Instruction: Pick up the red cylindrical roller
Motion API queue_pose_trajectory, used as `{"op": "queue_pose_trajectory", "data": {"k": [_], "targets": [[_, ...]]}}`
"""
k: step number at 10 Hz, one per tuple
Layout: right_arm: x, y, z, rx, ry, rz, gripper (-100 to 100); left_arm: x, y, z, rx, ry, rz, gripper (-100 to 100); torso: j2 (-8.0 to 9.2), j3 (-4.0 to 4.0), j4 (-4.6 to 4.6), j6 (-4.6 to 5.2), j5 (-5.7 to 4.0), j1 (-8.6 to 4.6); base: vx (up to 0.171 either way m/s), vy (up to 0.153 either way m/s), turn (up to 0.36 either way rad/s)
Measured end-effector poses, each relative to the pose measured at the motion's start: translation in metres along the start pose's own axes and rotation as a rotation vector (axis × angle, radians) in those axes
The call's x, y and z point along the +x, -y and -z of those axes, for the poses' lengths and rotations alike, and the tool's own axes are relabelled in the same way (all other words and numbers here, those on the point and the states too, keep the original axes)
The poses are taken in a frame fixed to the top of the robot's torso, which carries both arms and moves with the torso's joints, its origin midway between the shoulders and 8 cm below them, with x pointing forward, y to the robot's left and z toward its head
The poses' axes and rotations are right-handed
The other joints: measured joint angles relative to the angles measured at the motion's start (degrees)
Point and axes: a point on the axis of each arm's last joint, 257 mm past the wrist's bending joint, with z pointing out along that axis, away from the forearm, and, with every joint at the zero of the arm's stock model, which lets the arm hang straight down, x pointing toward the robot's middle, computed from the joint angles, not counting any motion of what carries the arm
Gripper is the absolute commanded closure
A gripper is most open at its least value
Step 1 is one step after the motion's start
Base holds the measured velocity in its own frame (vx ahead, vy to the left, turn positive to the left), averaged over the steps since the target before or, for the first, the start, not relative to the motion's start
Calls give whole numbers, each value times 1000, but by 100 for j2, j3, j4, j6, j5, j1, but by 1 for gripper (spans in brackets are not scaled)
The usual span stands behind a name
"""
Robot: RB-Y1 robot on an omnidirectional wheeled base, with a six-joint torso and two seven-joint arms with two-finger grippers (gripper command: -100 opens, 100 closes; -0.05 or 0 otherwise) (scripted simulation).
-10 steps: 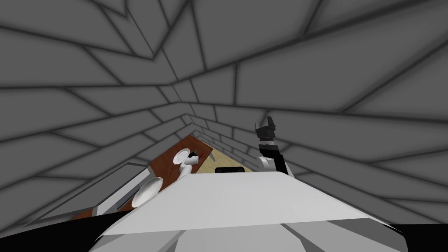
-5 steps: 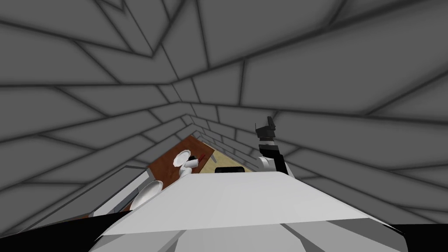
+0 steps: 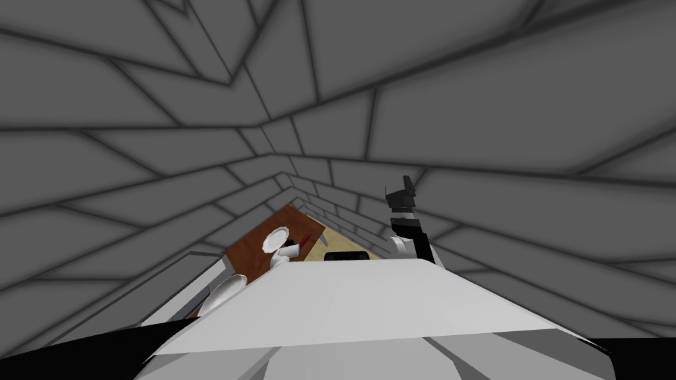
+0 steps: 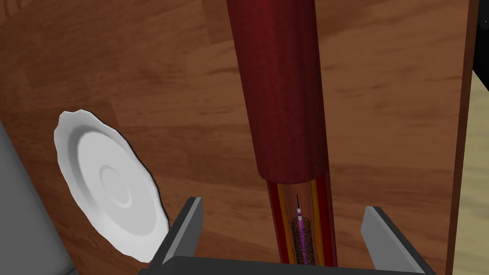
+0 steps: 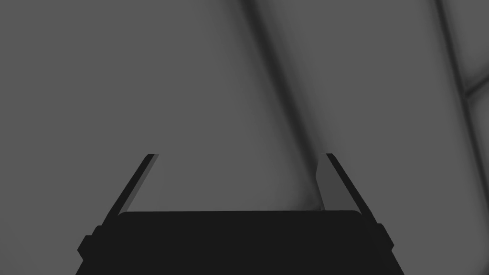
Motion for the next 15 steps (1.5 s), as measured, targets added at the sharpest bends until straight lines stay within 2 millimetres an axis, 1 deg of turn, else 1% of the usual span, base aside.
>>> {"op": "queue_pose_trajectory", "data": {"k": [2, 3, 4, 5, 7, 11, 13, 15], "targets": [[0, 0, 0, 0, 0, 0, 0, -21, -21, -1, -56, 40, 29, -100, -5, -3, -1, 0, 1, 5, 40, 62, 5], [0, 0, 0, 0, 0, 0, 0, -24, -26, -2, -69, 49, 32, -100, -3, -2, 0, 2, -1, -4, 13, 16, -2], [0, 0, 0, 0, 0, 0, 0, -25, -26, -3, -69, 50, 34, 0, 3, 2, 1, 2, -4, -16, 0, 0, 0], [0, 0, 0, 0, 0, 0, 0, -25, -26, -3, -69, 50, 33, -100, 7, 4, 2, 2, -5, -22, 21, 28, -92], [0, 0, 0, 0, 0, 0, 0, -31, -39, -5, -72, 59, 43, -100, 1, 1, 1, 3, -2, -7, 32, 52, -93], [0, 0, 0, 0, 0, 0, 0, -40, -60, -5, -72, 70, 69, -100, -1, 0, 1, 2, -3, -11, 31, 42, -75], [0, 0, 0, 0, 0, 0, 0, -48, -74, -7, -76, 77, 85, -100, -1, 0, 1, 2, -1, -3, 25, 51, -50], [0, 0, 0, 0, 0, 0, 0, -49, -79, -6, -74, 76, 95, -100, -5, -3, 0, 2, 4, 5, 5, 6, 2]]}}
